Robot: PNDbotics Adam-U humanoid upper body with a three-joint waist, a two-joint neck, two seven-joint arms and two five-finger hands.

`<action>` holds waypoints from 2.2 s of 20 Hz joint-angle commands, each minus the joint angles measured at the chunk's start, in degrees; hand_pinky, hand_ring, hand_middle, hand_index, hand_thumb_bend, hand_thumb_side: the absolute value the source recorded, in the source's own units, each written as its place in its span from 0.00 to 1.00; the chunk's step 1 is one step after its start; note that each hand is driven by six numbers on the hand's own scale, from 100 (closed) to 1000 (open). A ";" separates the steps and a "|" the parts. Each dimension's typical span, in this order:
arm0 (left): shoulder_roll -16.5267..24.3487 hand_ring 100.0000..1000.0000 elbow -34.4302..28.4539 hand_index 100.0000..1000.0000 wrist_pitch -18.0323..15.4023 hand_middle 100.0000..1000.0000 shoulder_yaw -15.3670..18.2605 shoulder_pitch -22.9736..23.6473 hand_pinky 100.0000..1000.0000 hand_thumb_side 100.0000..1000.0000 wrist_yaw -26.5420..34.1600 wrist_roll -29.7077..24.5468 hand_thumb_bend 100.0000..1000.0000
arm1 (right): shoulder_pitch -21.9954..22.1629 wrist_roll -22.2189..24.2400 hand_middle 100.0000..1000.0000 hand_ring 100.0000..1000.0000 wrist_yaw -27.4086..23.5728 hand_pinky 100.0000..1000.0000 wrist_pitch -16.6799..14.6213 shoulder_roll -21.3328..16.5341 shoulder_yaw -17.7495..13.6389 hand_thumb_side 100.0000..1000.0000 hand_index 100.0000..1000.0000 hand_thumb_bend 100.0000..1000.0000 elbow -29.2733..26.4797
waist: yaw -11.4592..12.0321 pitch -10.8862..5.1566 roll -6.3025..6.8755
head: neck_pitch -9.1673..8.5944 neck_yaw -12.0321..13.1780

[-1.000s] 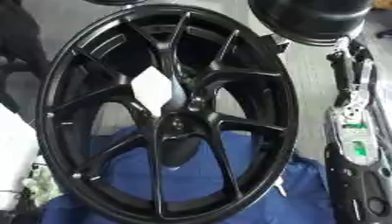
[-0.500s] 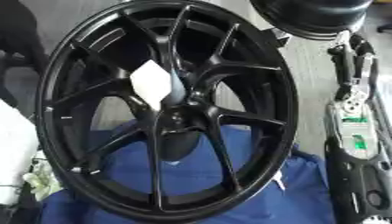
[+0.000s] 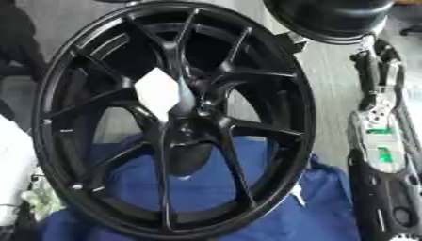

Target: Pull the pin out of the wheel hub.

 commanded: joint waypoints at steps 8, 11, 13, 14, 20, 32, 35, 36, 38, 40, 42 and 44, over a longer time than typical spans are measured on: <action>18.53 0.75 -6.69 0.71 6.12 0.71 -1.68 -13.81 0.66 0.57 -2.43 -19.27 0.00 | 0.74 0.30 0.66 0.63 0.99 0.76 0.44 -3.31 0.33 0.62 0.74 0.00 -0.27 | 0.40 -1.76 1.96 | -0.74 -0.65; 21.90 0.75 -6.72 0.72 4.69 0.70 -3.17 -18.53 0.68 0.55 -4.51 -28.03 0.00 | 1.12 0.43 0.66 0.63 1.21 0.76 0.57 -3.71 0.51 0.62 0.74 0.00 -0.19 | 0.59 -1.85 2.39 | -0.64 -0.96; 22.98 0.75 -6.73 0.73 3.78 0.71 -4.65 -21.37 0.70 0.60 -5.65 -35.43 0.00 | 1.34 0.55 0.66 0.63 1.37 0.76 0.65 -3.94 0.63 0.62 0.74 0.00 -0.14 | 0.72 -1.91 2.59 | -0.59 -1.05; 23.25 0.75 -6.73 0.73 3.60 0.71 -5.43 -22.67 0.70 0.64 -6.02 -39.95 0.00 | 1.44 0.60 0.66 0.63 1.43 0.76 0.68 -4.05 0.68 0.62 0.74 0.00 -0.12 | 0.80 -1.94 2.67 | -0.53 -1.09; 23.04 0.73 -6.73 0.76 4.20 0.69 -9.83 -29.43 0.75 0.78 -9.84 -62.98 0.00 | 1.94 0.84 0.66 0.63 1.88 0.76 0.93 -4.73 0.89 0.62 0.74 0.00 -0.07 | 1.29 -2.08 3.27 | -0.39 -1.49; 16.99 0.76 -6.73 0.79 4.37 0.73 -21.81 -39.95 0.77 0.80 -12.19 -64.09 0.00 | 2.31 1.42 0.66 0.63 2.31 0.76 1.17 -5.06 1.38 0.62 0.74 0.00 0.00 | 1.66 -2.48 3.45 | -0.03 -1.61; 15.21 0.76 -6.73 0.80 5.86 0.74 -23.96 -42.10 0.77 0.81 -13.94 -64.09 0.00 | 2.37 1.54 0.66 0.63 2.39 0.76 1.20 -5.11 1.46 0.62 0.74 0.00 0.07 | 1.74 -2.53 3.44 | 0.13 -1.47; 14.72 0.76 -6.73 0.80 6.26 0.74 -24.72 -42.58 0.77 0.81 -14.37 -64.09 0.00 | 2.37 1.56 0.66 0.63 2.39 0.76 1.21 -5.11 1.47 0.62 0.74 0.00 0.09 | 1.75 -2.53 3.45 | 0.09 -1.39; 13.97 0.76 -6.73 0.81 7.06 0.73 -25.66 -43.20 0.77 0.80 -14.90 -64.09 0.00 | 2.36 1.60 0.66 0.63 2.39 0.76 1.22 -5.10 1.52 0.62 0.74 0.00 0.14 | 1.73 -2.53 3.47 | 0.10 -1.34; 13.24 0.76 -6.73 0.81 8.46 0.73 -26.33 -43.65 0.77 0.77 -15.33 -64.09 0.00 | 2.32 1.71 0.66 0.63 2.41 0.76 1.23 -5.11 1.65 0.62 0.74 0.00 0.20 | 1.70 -2.53 3.48 | 0.19 -1.42; 12.66 0.76 -6.73 0.83 9.65 0.74 -26.97 -43.92 0.78 0.61 -16.00 -64.09 0.01 | 2.25 1.91 0.66 0.63 2.43 0.76 1.21 -5.08 1.84 0.62 0.74 0.00 0.20 | 1.64 -2.53 3.47 | 0.22 -1.45; 12.18 0.76 -6.73 0.82 10.37 0.73 -27.49 -43.94 0.79 0.41 -17.59 -64.09 0.14 | 2.18 2.13 0.66 0.63 2.49 0.76 1.23 -5.04 2.04 0.62 0.74 0.00 0.22 | 1.58 -2.51 3.44 | 0.25 -1.47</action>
